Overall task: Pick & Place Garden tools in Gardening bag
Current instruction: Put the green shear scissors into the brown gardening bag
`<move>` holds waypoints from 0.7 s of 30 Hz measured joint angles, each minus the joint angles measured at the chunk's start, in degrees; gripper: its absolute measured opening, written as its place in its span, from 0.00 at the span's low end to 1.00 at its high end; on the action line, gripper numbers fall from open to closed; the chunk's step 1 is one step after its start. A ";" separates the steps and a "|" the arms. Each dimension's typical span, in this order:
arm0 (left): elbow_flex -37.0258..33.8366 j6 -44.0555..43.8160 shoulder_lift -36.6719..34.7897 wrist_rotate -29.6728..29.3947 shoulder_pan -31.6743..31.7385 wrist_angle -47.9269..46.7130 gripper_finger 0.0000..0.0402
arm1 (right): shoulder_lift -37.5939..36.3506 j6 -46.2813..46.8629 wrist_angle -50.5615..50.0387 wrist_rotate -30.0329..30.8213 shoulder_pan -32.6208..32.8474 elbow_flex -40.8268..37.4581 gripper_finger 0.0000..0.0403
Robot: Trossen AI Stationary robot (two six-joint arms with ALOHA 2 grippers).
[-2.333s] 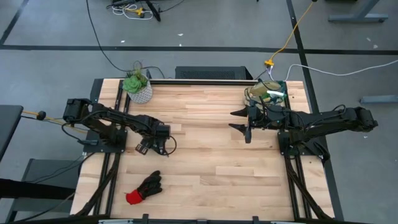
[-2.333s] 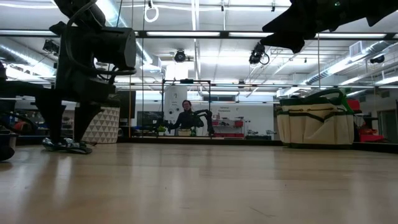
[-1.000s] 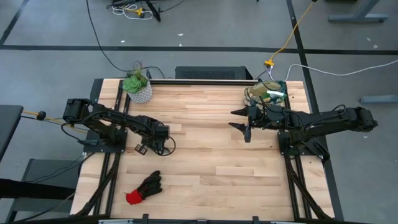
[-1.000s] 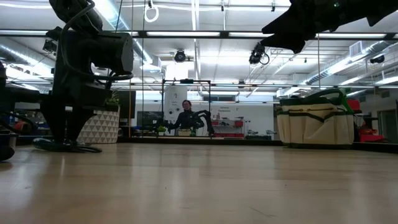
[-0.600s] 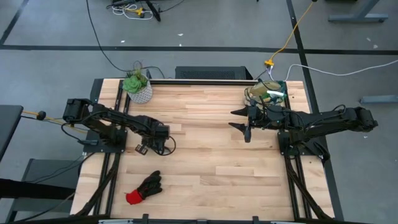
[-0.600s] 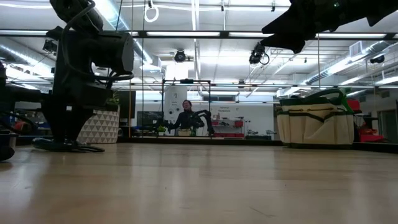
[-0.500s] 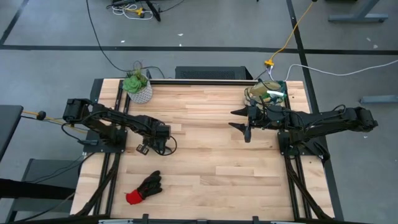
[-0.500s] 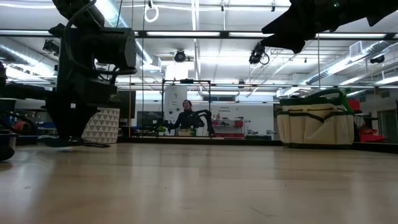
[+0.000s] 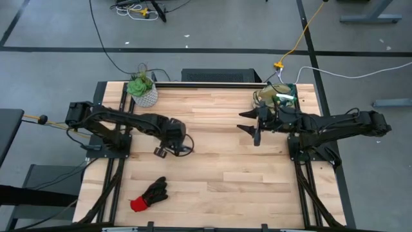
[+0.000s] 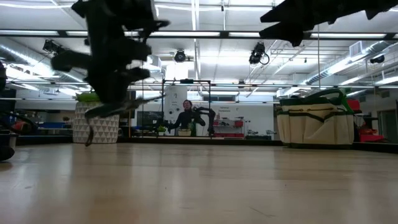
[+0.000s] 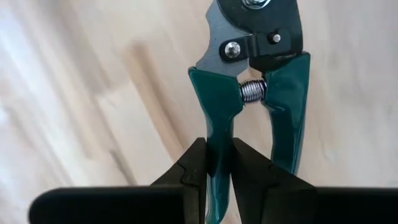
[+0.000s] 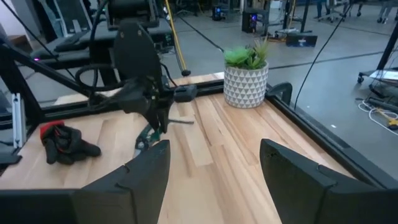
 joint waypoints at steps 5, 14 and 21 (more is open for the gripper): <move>6.69 -1.70 0.00 -0.61 0.53 -0.10 0.14 | 0.00 -1.55 -8.27 0.02 0.00 6.06 0.62; 17.24 -2.99 0.00 -1.09 2.31 2.29 0.14 | -0.02 -2.26 -17.36 0.04 -0.02 16.37 0.62; 23.24 -4.35 0.00 -1.07 4.88 6.96 0.14 | -0.11 -3.33 -17.53 0.02 0.00 19.71 0.62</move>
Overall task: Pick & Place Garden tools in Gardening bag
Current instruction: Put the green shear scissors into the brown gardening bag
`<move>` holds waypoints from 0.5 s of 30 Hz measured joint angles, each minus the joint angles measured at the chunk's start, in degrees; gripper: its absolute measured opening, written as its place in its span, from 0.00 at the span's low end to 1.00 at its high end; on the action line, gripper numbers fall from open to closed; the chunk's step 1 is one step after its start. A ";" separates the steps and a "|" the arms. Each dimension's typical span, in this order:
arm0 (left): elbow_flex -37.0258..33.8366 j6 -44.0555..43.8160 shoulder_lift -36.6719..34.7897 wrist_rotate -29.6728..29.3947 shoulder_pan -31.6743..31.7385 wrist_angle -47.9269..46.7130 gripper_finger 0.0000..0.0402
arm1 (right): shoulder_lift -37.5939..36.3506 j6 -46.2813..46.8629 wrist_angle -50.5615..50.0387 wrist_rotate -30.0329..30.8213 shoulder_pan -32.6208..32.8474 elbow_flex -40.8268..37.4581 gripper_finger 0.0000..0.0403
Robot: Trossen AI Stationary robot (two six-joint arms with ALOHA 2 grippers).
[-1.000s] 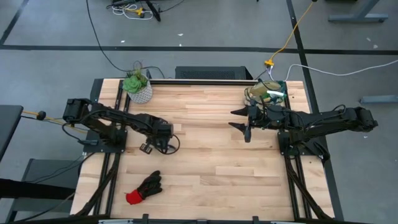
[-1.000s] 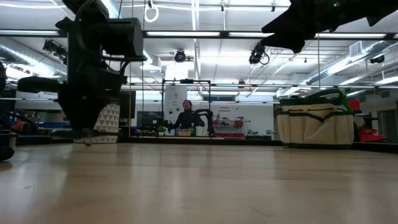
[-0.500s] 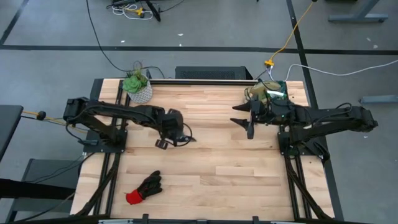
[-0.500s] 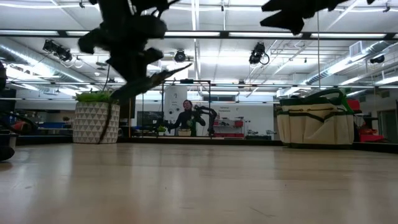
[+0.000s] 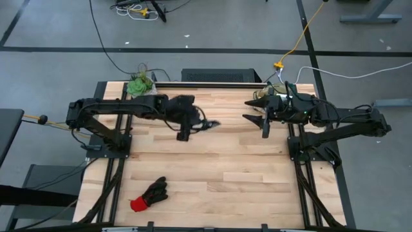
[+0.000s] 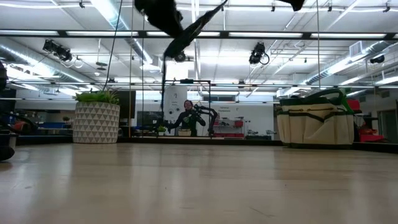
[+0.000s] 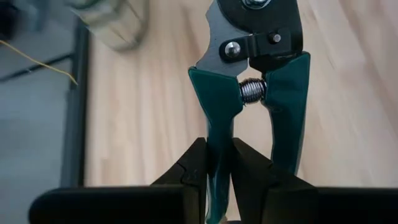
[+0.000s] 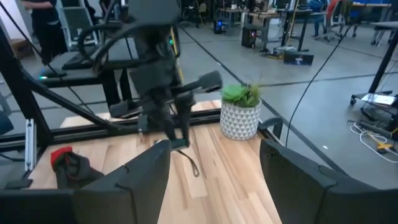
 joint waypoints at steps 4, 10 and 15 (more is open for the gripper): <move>2.85 -3.55 0.00 0.00 1.92 3.33 0.14 | 0.00 0.45 -0.05 -0.05 0.00 0.68 0.62; 6.10 -8.52 0.00 0.31 4.61 8.08 0.14 | -0.02 0.27 0.44 -0.64 0.00 0.73 0.62; 8.54 -14.09 0.00 2.14 7.24 10.64 0.14 | -0.04 1.61 0.78 -0.66 0.00 0.73 0.62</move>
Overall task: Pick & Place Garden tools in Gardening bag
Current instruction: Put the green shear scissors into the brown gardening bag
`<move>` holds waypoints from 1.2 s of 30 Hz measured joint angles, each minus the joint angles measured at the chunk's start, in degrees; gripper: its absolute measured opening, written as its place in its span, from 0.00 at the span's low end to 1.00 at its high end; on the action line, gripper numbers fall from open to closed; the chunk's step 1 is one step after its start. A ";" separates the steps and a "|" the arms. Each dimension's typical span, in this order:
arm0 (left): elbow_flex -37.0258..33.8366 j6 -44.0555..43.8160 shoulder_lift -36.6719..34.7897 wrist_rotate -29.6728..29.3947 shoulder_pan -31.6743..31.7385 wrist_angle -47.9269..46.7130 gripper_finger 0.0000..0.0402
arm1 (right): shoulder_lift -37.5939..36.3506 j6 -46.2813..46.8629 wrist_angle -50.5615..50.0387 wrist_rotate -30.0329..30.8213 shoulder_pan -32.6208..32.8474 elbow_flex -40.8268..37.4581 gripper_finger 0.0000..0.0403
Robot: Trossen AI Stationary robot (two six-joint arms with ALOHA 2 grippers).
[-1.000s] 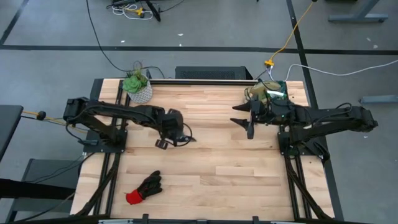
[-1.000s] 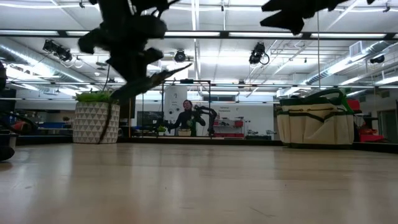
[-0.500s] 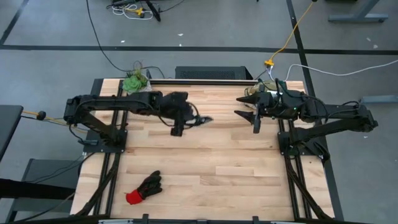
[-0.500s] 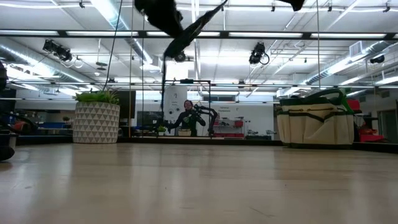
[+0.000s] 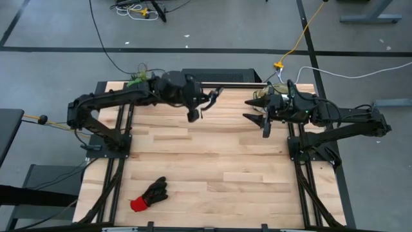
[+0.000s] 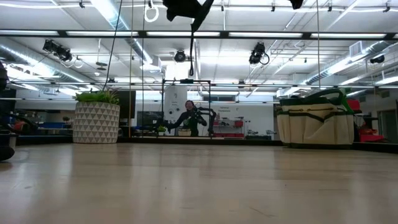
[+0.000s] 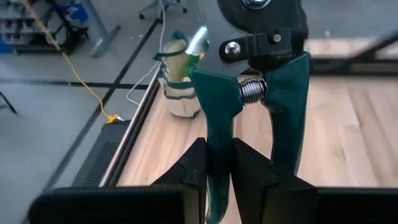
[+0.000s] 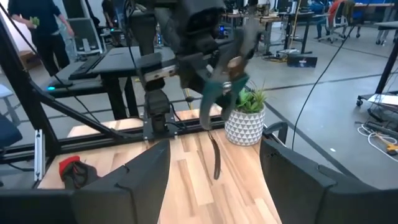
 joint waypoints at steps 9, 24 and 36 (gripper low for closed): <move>1.00 -7.06 0.02 5.28 2.73 0.93 0.14 | 0.00 -2.59 -5.01 1.10 0.00 5.87 0.59; 1.00 -11.17 0.02 5.47 2.55 10.25 0.14 | 2.67 -13.12 -13.72 4.70 0.00 20.20 0.51; 0.92 -19.93 6.59 8.95 2.56 22.59 0.14 | 9.58 -20.73 -21.81 8.86 -0.02 30.60 0.62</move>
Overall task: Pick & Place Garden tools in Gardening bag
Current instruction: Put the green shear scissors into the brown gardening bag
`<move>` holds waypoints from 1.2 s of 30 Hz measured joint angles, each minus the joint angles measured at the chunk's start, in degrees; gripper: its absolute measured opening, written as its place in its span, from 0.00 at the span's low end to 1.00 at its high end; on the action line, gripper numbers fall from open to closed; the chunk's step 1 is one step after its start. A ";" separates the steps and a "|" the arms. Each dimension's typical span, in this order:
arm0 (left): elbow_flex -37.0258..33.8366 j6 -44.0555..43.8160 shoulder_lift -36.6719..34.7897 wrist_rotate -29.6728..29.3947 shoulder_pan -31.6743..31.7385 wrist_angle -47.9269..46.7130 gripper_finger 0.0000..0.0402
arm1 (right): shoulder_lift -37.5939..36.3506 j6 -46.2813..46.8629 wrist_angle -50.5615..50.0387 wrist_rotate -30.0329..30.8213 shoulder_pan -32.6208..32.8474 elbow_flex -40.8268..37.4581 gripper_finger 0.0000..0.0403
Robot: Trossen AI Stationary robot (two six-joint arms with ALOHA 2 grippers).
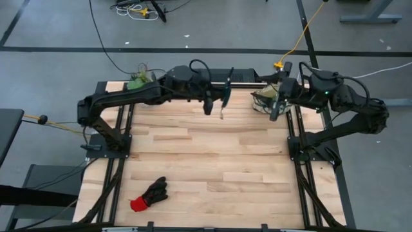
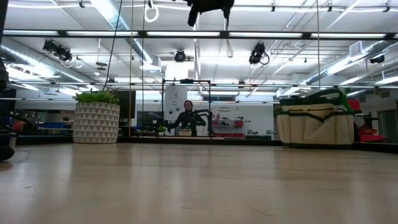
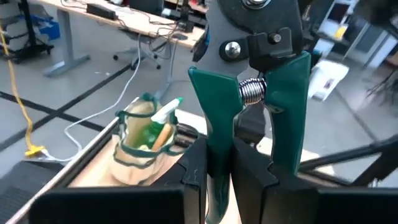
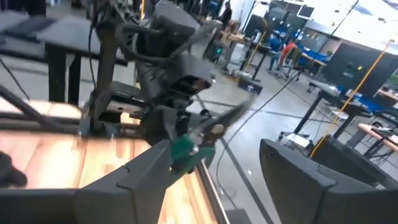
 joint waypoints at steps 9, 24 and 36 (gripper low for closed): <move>-0.05 -5.21 3.29 1.13 0.72 6.70 0.14 | 1.07 1.07 -7.95 0.90 0.00 1.11 0.69; 0.00 -2.06 4.08 2.02 0.57 7.90 0.14 | 1.77 3.08 -12.03 -0.21 0.01 1.11 0.68; 0.02 11.16 4.08 4.94 0.57 14.60 0.14 | 3.83 22.47 -8.67 -10.45 0.02 1.09 0.68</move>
